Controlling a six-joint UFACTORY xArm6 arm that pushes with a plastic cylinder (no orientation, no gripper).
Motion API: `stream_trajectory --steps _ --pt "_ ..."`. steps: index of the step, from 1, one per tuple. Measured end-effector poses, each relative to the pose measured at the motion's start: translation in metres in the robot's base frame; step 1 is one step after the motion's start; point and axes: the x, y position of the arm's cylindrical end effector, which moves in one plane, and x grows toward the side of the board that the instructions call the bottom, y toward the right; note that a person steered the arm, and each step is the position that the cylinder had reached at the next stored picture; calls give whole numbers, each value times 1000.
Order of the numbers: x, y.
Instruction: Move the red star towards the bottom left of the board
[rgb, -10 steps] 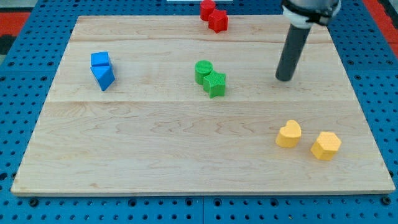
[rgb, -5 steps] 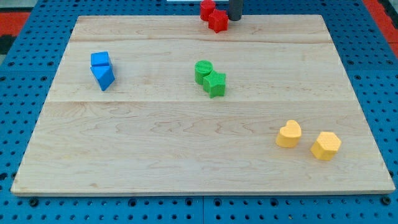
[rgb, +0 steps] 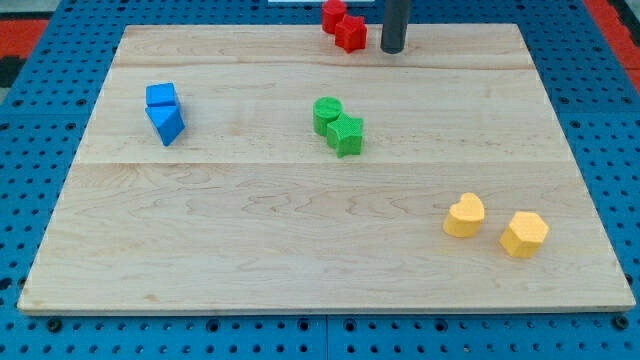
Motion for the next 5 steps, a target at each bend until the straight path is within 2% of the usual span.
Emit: stream_trajectory --steps 1,2,3,4,5 --pt "8 -14" --pt "5 -85" --pt "-23 -170" --pt "-53 -183" --pt "-54 -180"
